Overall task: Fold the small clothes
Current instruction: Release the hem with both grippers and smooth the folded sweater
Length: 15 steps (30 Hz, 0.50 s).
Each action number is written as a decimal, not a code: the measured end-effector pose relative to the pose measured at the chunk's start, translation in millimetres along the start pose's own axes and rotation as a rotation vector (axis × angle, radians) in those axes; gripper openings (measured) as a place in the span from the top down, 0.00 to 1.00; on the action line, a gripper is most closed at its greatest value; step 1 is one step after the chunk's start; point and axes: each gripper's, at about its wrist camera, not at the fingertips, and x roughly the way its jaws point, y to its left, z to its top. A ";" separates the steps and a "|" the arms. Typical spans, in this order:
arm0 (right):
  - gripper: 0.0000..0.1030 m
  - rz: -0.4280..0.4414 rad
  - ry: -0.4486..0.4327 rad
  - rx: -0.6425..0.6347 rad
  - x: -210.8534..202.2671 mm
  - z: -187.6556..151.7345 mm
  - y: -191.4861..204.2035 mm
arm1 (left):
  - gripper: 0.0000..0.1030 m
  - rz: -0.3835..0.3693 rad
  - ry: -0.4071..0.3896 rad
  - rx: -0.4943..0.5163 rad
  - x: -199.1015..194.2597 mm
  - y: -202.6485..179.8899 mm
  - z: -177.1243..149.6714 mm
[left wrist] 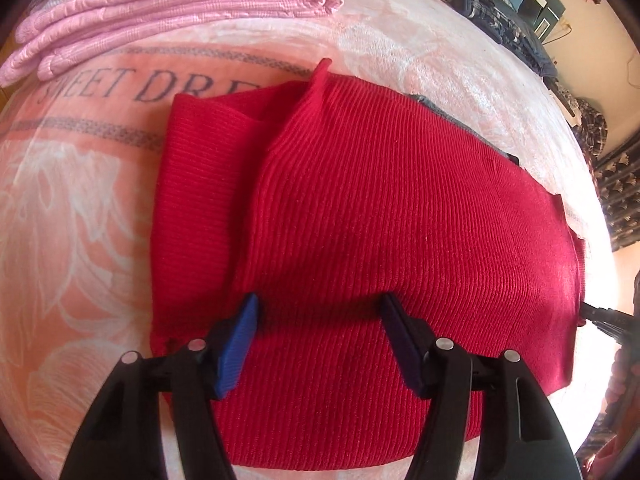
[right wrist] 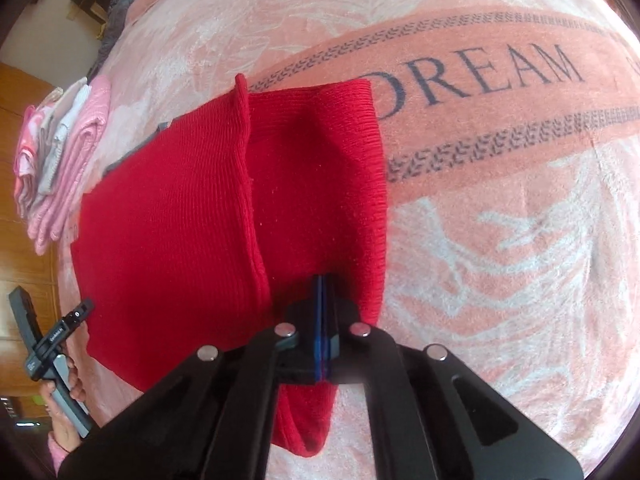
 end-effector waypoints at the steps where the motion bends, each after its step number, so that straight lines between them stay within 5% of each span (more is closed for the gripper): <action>1: 1.00 0.013 -0.001 0.012 -4.0 0.0 -2.4 | 0.38 -0.002 -0.001 -0.006 -1.2 -0.2 0.2; 5: 0.46 0.059 -0.037 0.072 -33.8 -7.1 -11.7 | 0.38 -0.035 -0.027 -0.026 -12.3 -1.1 0.6; 7: 0.39 0.060 -0.027 0.081 -39.8 -15.1 -17.3 | 0.38 -0.062 -0.046 -0.027 -18.6 -4.6 1.5; 8: 0.28 0.081 -0.006 0.082 -37.7 -19.4 -20.2 | 0.38 -0.076 -0.051 -0.026 -21.3 -7.2 1.4; 15: 0.26 0.217 0.068 0.131 -8.2 -37.2 -34.1 | 0.38 -0.115 -0.030 0.007 -20.2 -20.3 -3.7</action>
